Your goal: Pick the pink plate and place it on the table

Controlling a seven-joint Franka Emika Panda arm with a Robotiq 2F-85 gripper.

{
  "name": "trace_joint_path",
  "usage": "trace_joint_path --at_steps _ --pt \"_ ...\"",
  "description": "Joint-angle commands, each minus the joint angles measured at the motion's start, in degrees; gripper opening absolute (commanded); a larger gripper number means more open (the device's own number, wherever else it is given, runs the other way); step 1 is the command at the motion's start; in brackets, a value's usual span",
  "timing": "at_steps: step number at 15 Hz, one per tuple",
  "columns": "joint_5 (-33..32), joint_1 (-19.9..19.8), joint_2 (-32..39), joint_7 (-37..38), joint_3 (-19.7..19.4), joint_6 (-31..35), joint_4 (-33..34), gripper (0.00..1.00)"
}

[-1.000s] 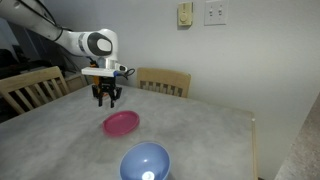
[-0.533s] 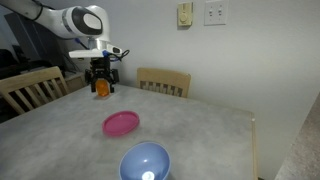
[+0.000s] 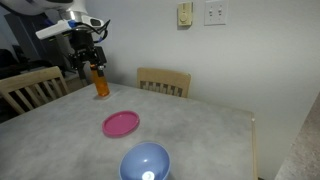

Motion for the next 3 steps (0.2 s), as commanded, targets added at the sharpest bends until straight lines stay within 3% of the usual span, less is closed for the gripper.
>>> trace_joint_path --at_steps 1,3 --pt "0.02 -0.09 -1.44 0.14 0.00 0.07 -1.15 1.00" --pt "0.02 -0.15 -2.81 0.28 -0.04 0.61 -2.60 1.00"
